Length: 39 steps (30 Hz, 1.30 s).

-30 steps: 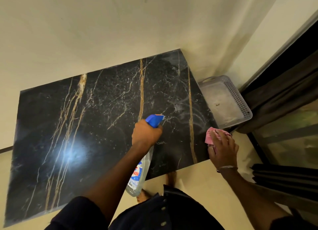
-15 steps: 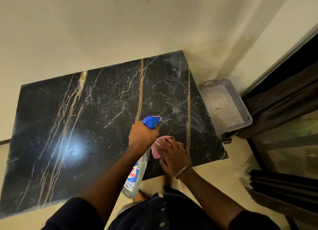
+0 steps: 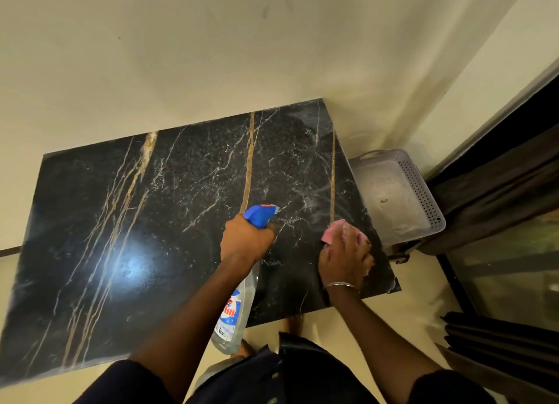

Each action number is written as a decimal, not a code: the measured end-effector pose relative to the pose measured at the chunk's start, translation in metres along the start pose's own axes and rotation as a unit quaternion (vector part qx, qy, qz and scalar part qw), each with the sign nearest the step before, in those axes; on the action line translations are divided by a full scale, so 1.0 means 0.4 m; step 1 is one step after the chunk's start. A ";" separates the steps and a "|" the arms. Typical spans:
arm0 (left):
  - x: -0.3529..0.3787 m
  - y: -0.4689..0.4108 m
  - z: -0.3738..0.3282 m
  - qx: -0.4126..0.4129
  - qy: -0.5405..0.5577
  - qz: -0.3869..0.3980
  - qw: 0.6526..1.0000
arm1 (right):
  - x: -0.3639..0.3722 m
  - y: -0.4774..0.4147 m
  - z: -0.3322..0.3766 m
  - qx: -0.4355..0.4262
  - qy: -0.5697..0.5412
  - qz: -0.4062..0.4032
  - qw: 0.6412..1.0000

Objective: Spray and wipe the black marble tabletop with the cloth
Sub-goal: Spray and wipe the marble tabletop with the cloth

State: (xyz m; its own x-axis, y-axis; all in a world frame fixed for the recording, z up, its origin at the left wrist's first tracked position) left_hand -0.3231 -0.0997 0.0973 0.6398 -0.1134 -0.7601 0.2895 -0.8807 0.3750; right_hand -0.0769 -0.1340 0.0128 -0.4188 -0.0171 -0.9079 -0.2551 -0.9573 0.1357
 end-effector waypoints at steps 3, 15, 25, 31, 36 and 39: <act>-0.024 -0.005 0.017 -0.018 -0.010 -0.016 1.000 | 0.081 0.042 0.159 -0.153 0.038 0.070 0.985; -0.072 -0.031 0.047 -0.014 0.004 -0.008 1.000 | 0.058 -0.050 0.118 -0.247 0.077 0.097 0.961; -0.130 -0.069 0.079 0.004 0.019 -0.016 1.000 | -0.020 -0.124 0.029 0.021 0.041 -0.008 0.999; -0.188 -0.086 0.134 -0.008 0.022 -0.021 1.000 | 0.135 0.014 0.323 -0.154 0.041 0.092 0.983; -0.202 -0.110 0.164 -0.016 0.019 -0.015 1.000 | 0.210 0.079 0.431 -0.291 0.056 0.164 0.941; -0.201 -0.123 0.164 -0.005 0.016 0.002 1.000 | 0.170 0.014 0.369 -0.310 0.086 0.167 0.932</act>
State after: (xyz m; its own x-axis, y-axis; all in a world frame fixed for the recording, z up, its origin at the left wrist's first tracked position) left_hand -0.4356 -0.0774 0.1052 0.6629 -0.1027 -0.7417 0.2939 -0.8754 0.3838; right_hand -0.2352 -0.0979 0.0105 -0.2256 -0.3384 -0.9136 0.4393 -0.8723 0.2146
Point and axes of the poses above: each hand's wrist, its own y-axis away from the middle knuckle, its own x-axis out of the palm, z = x × y, the point moved 9 cm from there along -y, towards the middle knuckle, and after that the axes turned 11 degrees about -y, right-handed, at the moved point
